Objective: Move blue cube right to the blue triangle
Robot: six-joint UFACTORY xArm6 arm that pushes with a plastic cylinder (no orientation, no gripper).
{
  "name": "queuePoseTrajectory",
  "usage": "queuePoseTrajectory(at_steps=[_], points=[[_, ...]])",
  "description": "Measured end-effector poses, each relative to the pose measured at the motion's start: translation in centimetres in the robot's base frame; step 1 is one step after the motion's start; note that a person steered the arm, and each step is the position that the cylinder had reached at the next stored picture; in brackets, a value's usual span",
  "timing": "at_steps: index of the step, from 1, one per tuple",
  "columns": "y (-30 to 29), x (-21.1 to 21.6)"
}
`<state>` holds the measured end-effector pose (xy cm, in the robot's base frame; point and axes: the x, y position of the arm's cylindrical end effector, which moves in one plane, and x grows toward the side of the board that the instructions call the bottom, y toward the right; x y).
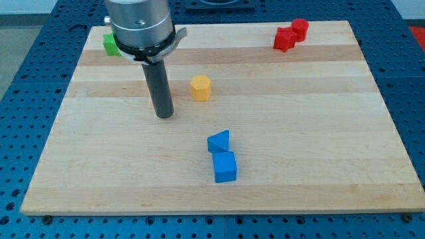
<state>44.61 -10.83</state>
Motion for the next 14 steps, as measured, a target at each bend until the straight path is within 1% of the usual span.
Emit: queuePoseTrajectory(at_steps=[2, 3, 5, 6, 7, 8, 10, 14], points=[[-0.1, -2.4], [-0.4, -1.5], [-0.4, 7.8], [2.3, 11.8], [10.9, 14.1], [15.8, 14.8], [16.4, 13.7], [16.4, 10.1]])
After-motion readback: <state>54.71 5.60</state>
